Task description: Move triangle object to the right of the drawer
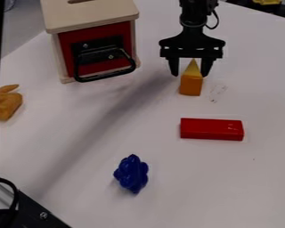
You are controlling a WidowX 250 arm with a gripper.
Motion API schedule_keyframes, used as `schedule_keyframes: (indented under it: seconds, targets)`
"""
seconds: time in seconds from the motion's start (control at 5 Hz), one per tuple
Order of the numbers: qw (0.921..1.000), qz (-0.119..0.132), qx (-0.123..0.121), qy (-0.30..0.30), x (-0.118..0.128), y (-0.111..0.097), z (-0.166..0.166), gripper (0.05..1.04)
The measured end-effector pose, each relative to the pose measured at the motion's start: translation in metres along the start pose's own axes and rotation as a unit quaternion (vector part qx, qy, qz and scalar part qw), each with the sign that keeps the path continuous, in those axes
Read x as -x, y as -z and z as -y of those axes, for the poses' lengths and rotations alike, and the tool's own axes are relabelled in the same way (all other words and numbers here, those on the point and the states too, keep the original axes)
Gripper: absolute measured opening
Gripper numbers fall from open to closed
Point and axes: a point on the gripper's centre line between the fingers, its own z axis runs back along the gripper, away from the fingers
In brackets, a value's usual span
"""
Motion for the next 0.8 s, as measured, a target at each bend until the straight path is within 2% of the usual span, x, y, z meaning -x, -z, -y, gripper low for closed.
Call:
schedule_keyframes:
  seconds: [0.2,0.4,0.6,0.8]
  targets:
    - [0.9999,0.001,0.015,-0.007,-0.001,-0.011,0.005,0.997]
    - [0.9986,0.025,0.045,-0.01,-0.003,-0.044,0.009,0.997]
    - [0.9947,0.056,0.086,0.002,0.0,-0.084,0.007,0.997]
    - [0.9937,0.068,0.089,0.003,-0.003,-0.093,0.003,0.997]
